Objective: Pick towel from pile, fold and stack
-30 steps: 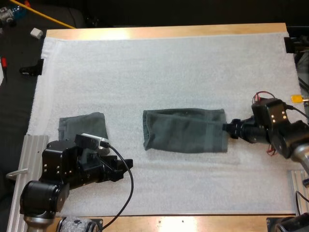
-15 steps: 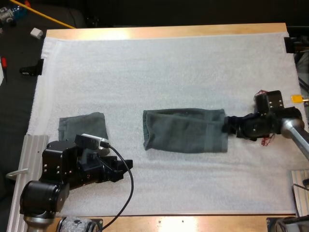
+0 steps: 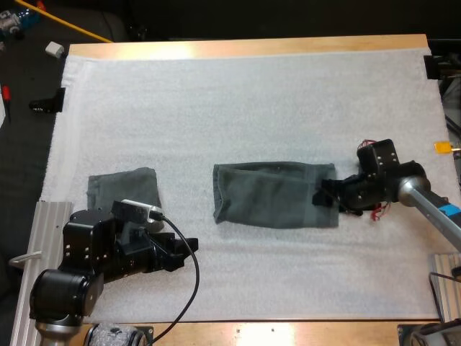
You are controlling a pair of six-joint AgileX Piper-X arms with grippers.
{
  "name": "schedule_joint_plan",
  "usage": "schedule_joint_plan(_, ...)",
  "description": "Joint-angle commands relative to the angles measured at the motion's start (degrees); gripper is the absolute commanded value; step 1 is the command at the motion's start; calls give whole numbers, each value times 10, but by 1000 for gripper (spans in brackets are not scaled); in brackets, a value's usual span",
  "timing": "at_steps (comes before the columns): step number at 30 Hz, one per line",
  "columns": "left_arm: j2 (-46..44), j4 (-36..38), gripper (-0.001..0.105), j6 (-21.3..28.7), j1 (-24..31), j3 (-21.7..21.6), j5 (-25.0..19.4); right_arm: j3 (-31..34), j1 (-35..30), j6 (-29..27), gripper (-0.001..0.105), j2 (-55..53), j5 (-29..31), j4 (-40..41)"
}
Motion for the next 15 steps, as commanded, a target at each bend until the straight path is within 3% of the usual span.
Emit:
schedule_joint_plan(1, -1, -4, 58, 0, -2, -3, 1, -4, 17, 25, 56, 14, -15, -13)
schedule_joint_plan(5, 0, -3, 58, 0, -1, -4, 1, -5, 18, 41, 42, 18, -18, -11)
schedule_joint_plan(11, 2, -2, 58, 2, -1, -4, 1, -5, 16, 44, 2, 14, -4, 2)
schedule_joint_plan(15, -1, 0, 58, 0, -2, -3, 4, -2, 19, 28, 0, -2, 30, 2)
